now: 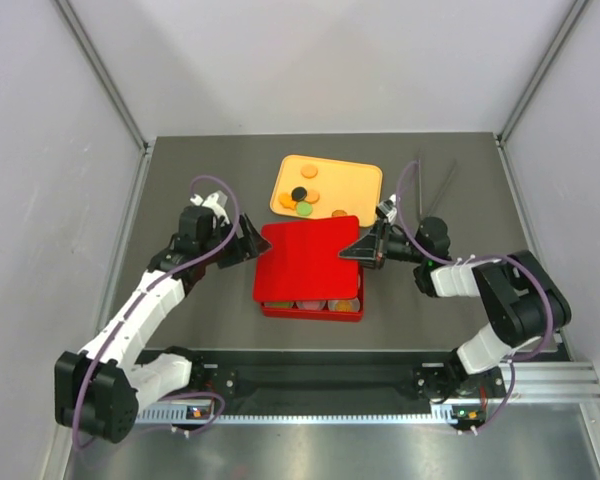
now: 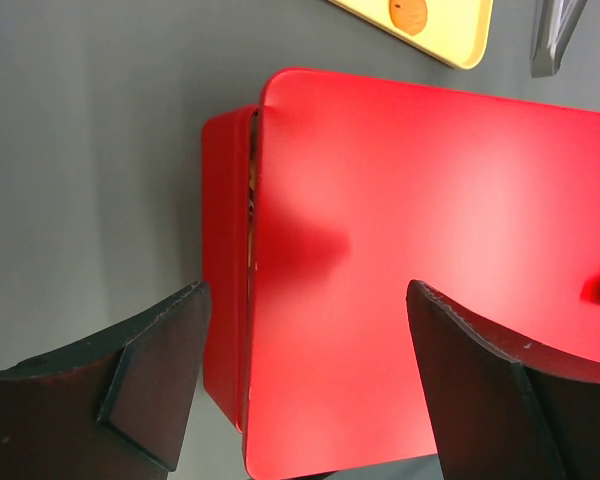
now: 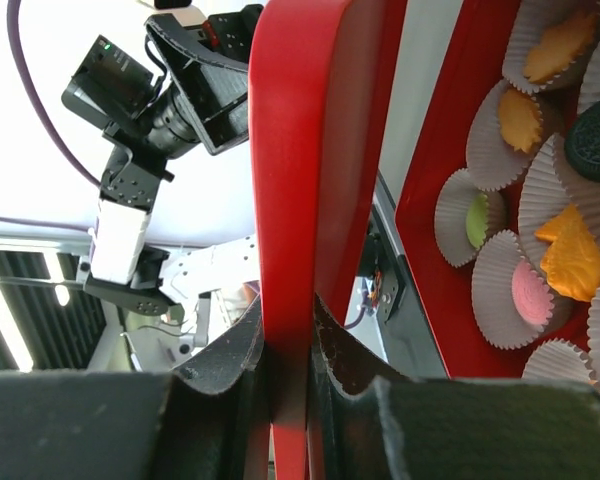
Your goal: Pack the cookies
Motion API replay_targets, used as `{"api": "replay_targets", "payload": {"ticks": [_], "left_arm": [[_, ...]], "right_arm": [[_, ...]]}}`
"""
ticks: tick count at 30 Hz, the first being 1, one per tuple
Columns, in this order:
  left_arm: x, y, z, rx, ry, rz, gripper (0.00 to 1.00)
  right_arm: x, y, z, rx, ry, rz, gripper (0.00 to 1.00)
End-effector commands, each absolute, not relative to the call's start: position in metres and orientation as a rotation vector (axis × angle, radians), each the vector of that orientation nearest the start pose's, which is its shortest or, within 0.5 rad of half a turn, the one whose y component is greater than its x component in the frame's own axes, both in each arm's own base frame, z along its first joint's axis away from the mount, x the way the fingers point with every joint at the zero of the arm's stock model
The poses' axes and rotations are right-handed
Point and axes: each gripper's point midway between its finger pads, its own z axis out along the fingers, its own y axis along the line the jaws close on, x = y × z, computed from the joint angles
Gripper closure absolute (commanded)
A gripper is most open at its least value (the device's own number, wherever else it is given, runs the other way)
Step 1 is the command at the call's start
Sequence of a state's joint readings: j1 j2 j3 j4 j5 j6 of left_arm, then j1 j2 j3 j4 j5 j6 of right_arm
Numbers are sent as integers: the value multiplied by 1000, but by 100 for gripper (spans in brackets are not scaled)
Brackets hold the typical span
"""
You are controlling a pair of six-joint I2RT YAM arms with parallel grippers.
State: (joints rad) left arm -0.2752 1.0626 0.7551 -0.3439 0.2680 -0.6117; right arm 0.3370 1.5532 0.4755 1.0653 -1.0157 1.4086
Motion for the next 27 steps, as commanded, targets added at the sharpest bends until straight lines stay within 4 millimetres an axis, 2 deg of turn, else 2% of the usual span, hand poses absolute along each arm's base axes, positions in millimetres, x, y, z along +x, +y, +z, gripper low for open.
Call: {"api": "replay_targets", "payload": {"ticks": [1,10,17,27], "left_arm": [[288,-157,161,-182,2246,-793,16],[286,-158,134,-195,2314,-778,17],[285,-161,126,-191,2330,-776,17],[285,-163,109,-171,2388,-743,18]], "right_arm": [[244,264,199,-46,1928,2023,97],[246,264,177,5,1970,2040,97],[247,263,165,32,1990,2045,95],[251,250,153,84,2005,2029,91]]}}
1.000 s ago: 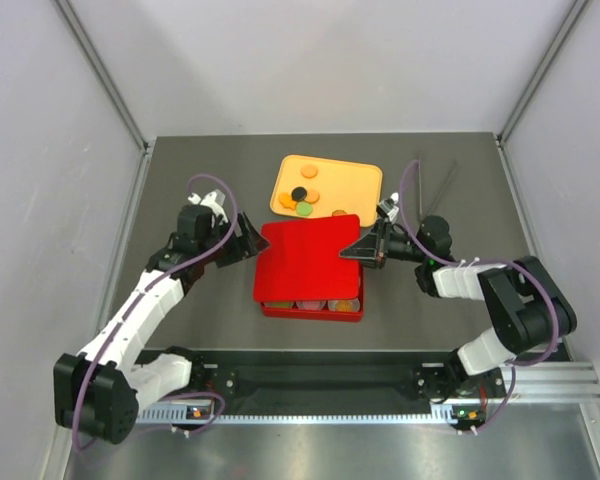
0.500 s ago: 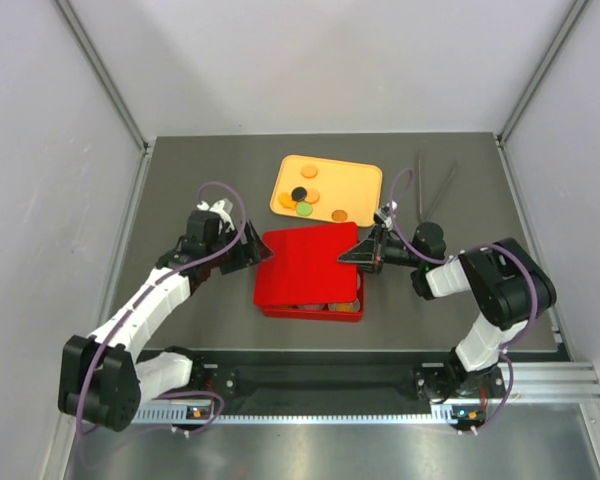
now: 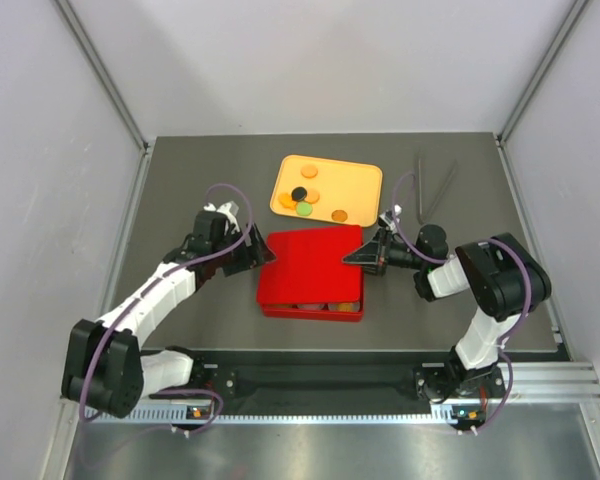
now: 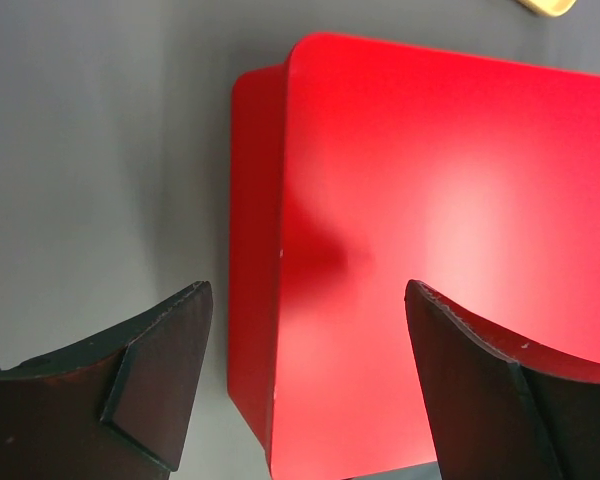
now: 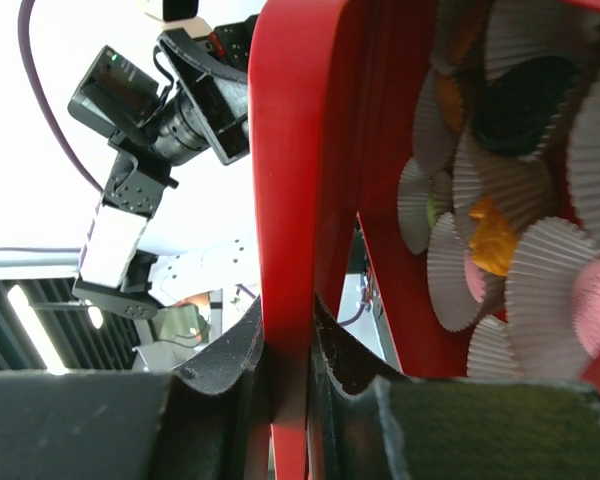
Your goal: Pack the cookies
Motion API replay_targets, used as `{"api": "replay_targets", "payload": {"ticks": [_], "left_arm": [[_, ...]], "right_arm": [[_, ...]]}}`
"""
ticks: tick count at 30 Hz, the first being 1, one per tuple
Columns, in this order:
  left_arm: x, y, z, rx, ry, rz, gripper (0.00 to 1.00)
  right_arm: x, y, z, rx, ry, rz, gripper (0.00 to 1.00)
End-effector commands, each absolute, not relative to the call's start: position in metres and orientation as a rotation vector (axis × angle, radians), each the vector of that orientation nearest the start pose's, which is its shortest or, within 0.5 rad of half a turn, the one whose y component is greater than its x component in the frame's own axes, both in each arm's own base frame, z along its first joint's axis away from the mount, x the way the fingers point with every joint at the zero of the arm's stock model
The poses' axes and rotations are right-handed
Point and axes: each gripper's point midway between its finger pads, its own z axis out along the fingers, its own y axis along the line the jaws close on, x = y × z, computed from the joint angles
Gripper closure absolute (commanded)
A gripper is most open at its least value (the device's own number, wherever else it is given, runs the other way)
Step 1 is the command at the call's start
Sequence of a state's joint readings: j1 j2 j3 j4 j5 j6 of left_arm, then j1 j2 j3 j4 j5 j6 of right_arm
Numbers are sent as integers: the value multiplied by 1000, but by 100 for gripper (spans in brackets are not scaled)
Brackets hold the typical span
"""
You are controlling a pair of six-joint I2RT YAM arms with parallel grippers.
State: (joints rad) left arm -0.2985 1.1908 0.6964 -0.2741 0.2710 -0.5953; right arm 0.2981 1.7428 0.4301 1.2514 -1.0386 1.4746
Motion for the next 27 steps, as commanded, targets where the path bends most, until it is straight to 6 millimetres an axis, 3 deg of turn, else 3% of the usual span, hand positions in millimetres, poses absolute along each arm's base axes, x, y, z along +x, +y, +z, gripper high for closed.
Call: {"api": "replay_targets", "payload": {"ticks": [1,13,27], "left_arm": [[285,-164,107,-170,2395,-741,18],[283,-173,98,-147,2422,-731,18],[279,-175,89,-126,2452,-721,19]], "right_arm": [[251,250,153,84,2004,2027,91],[249,248,136,86,2052,1997,85],[250,243,112,51,2198,1798,75]]}}
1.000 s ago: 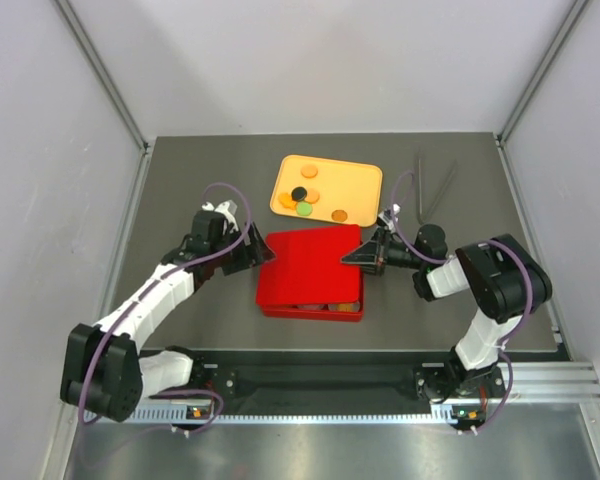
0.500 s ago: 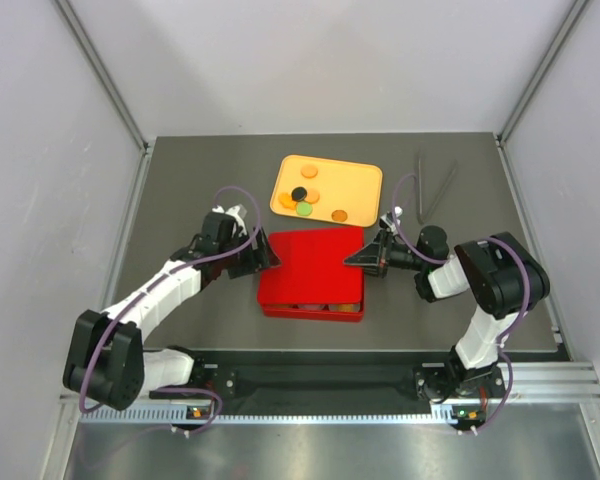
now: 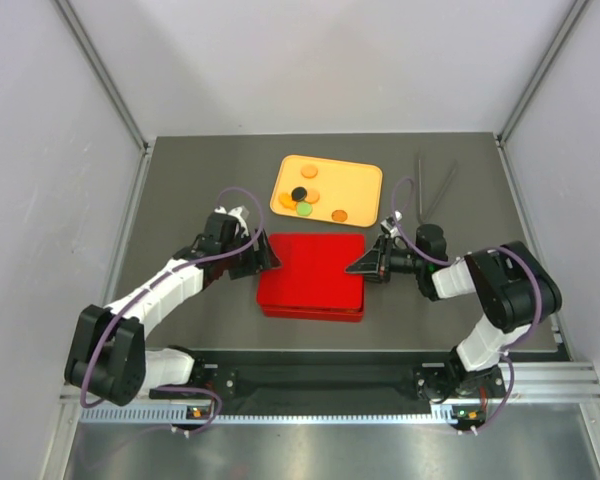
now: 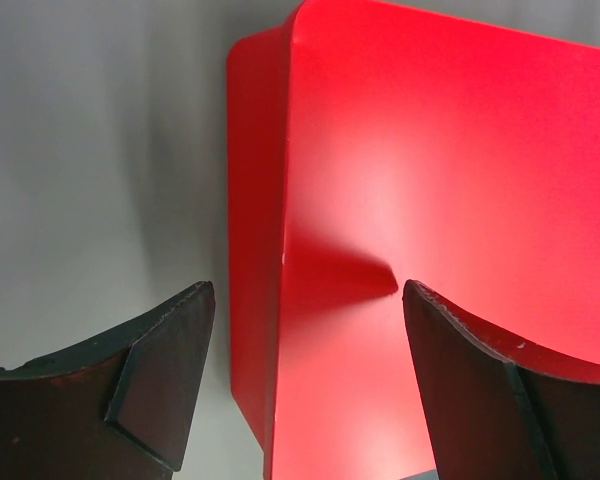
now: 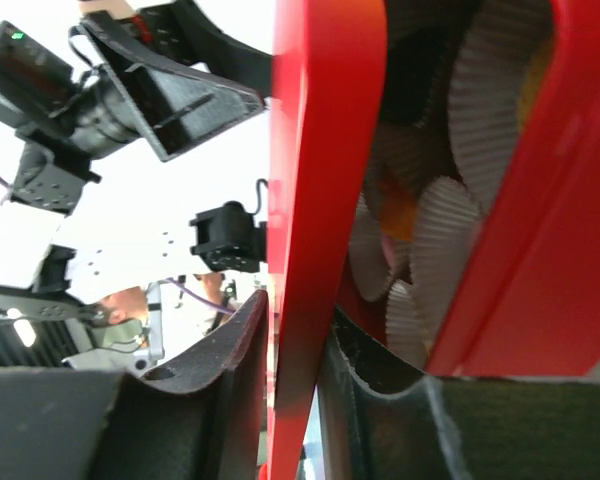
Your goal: Pack the cookies
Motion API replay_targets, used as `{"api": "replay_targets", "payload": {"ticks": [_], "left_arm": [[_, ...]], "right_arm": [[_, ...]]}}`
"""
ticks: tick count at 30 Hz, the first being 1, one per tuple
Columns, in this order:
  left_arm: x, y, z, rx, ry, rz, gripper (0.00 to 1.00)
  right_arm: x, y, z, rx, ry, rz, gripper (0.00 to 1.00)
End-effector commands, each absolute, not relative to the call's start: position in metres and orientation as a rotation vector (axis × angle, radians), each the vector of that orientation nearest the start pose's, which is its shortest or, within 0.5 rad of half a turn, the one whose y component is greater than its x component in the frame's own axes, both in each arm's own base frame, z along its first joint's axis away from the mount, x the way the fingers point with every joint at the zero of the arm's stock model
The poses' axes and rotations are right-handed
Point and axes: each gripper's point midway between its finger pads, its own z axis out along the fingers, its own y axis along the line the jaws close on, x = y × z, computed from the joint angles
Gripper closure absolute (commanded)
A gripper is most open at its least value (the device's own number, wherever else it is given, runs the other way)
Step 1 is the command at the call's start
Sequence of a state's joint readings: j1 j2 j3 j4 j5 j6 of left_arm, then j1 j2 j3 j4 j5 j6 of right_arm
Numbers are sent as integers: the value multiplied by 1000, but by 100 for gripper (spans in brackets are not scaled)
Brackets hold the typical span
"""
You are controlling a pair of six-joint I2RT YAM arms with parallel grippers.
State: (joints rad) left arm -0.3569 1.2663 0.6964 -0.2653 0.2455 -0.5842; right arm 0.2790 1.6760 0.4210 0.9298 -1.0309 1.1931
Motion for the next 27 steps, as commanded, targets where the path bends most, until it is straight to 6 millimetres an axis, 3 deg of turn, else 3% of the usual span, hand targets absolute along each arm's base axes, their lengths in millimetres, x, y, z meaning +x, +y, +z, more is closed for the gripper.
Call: {"api": "replay_targets", "payload": {"ticks": [1,13,27], "left_arm": [[279,-176,89,-123,2453,-723,20],[276,-177,86,-116,2465,-718,20],[274,-177,85,-99,2474,-712,20]], "right_arm": [[249,242,109,71,2226,1782,75],[245,230,101,45,2286,1662,53],[236,211,98,70,2320,1565,52]]}}
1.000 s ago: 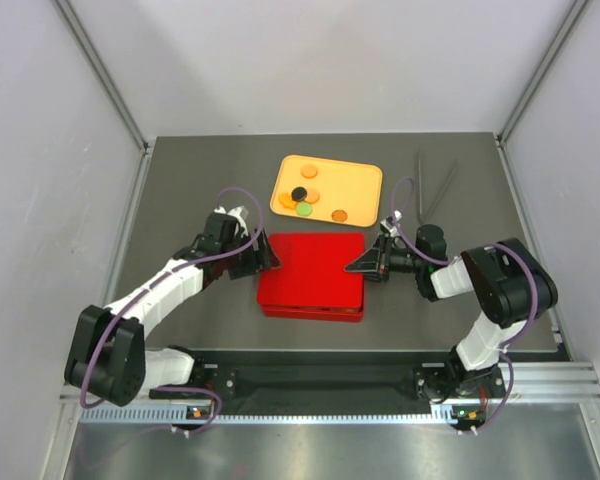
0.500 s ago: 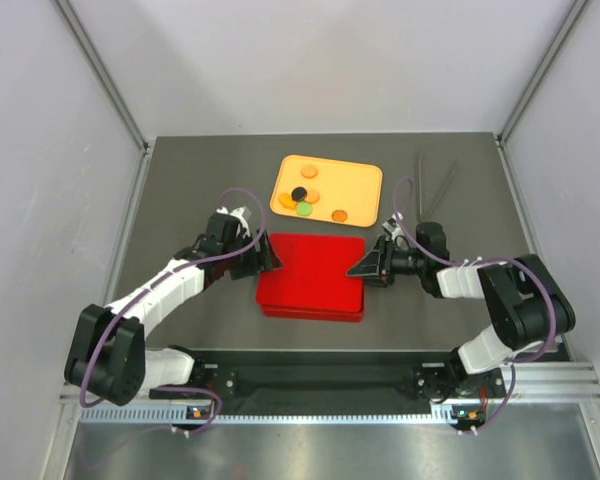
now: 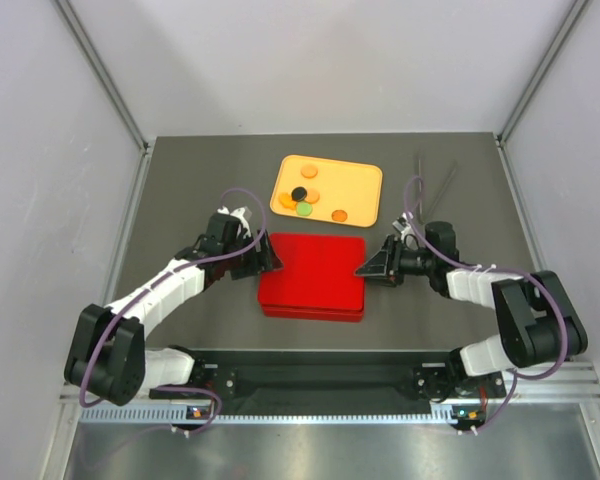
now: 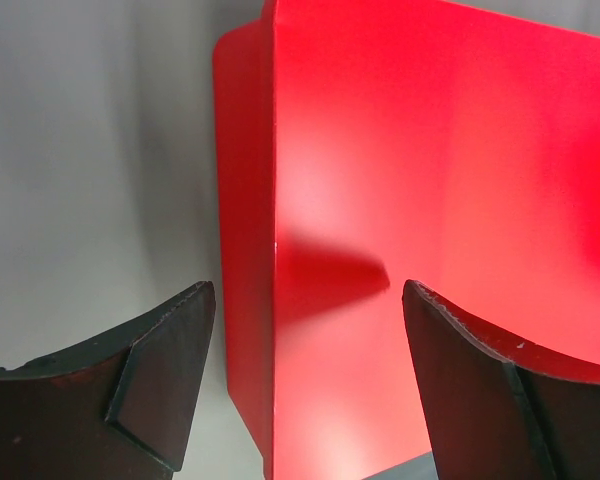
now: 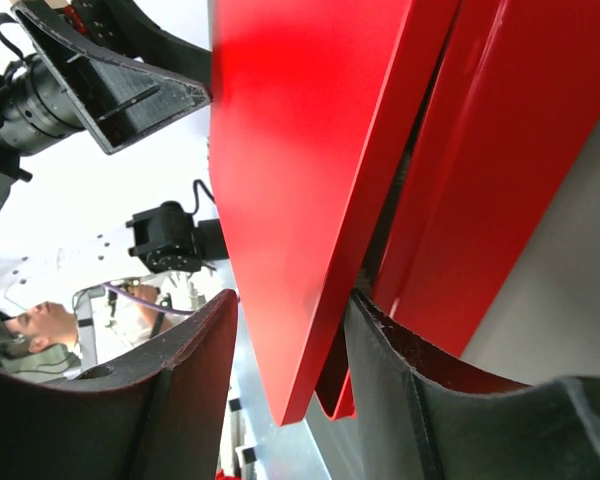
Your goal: Pack the cookies
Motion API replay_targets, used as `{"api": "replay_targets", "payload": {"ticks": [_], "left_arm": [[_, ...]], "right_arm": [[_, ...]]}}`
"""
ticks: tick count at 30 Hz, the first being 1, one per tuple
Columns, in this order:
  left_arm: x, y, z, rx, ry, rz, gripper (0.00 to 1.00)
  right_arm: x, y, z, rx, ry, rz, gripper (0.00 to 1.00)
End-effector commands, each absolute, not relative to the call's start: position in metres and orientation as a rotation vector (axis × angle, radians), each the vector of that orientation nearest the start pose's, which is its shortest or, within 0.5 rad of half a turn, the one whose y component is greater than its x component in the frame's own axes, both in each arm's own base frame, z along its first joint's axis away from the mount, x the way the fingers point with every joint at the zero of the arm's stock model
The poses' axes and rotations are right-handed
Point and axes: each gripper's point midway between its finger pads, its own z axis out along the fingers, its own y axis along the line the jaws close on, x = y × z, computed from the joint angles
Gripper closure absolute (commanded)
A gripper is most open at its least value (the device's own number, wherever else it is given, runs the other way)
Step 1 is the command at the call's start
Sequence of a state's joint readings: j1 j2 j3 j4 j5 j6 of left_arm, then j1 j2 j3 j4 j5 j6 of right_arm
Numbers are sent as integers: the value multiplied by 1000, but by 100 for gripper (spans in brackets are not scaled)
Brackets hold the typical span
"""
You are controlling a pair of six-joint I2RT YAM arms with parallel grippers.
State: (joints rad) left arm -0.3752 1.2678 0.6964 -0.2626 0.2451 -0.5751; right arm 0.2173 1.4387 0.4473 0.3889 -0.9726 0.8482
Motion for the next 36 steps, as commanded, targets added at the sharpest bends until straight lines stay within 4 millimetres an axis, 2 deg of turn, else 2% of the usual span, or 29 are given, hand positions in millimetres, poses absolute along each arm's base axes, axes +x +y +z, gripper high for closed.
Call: {"api": "replay_targets", "payload": {"ticks": [1,19,25,29,36], "left_arm": [[274,-178,85,-99,2474,-712,20],[265,-184,79,-51,2514,-697,20],[261,-186,77,-21,2533,-674,20],[256,-190,75,2,2549,-661,20],[253,-191,77,24,2557,-632,20]], "right_arm": [[234,209,96,76,2335,1551,52],[220,189,83,107,2381,1431,51],[224,185,91,96,2359,1361,42],[221,191,92,62,2364,1337,37],[214,211,83,18,2400,1288,36]]}}
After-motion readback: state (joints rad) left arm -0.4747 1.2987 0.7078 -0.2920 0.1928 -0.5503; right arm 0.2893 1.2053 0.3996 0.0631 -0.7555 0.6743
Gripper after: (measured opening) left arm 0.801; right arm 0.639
